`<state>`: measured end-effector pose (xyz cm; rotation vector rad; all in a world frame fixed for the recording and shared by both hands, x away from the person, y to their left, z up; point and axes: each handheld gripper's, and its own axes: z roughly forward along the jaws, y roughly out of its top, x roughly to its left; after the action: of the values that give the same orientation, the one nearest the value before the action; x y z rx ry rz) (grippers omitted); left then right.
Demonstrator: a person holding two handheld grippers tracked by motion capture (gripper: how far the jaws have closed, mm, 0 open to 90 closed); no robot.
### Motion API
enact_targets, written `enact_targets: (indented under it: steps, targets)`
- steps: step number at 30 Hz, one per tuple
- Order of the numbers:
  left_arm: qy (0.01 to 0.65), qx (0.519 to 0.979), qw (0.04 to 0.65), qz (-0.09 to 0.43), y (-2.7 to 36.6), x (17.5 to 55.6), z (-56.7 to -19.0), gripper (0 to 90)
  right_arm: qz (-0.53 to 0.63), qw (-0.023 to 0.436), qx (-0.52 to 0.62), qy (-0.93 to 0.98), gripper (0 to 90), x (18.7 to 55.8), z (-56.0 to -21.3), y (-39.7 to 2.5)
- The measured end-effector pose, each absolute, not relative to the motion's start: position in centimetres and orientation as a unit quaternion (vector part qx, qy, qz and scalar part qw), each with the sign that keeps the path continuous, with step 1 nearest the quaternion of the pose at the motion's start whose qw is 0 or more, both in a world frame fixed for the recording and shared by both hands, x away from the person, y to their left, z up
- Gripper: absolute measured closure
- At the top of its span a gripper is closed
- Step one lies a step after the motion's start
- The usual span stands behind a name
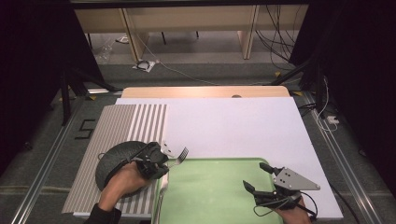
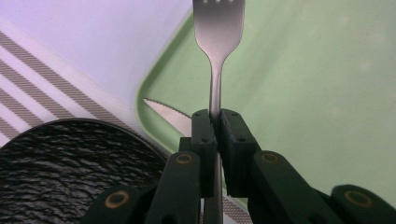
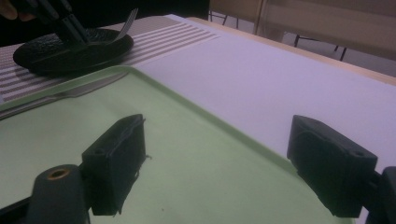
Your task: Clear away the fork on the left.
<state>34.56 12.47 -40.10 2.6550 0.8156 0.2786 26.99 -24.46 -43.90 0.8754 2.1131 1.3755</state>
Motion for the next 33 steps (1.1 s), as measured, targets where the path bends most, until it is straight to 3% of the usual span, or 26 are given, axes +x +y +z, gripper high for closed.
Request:
enact_targets:
  steps: [33]
  targets:
    - [0.225, 0.958, 0.173, 0.043, 7.1, 29.5, -41.8, 84.5, 0.503, 0.234, 0.321, 0.767, 20.2, 27.0, -43.9, -24.6]
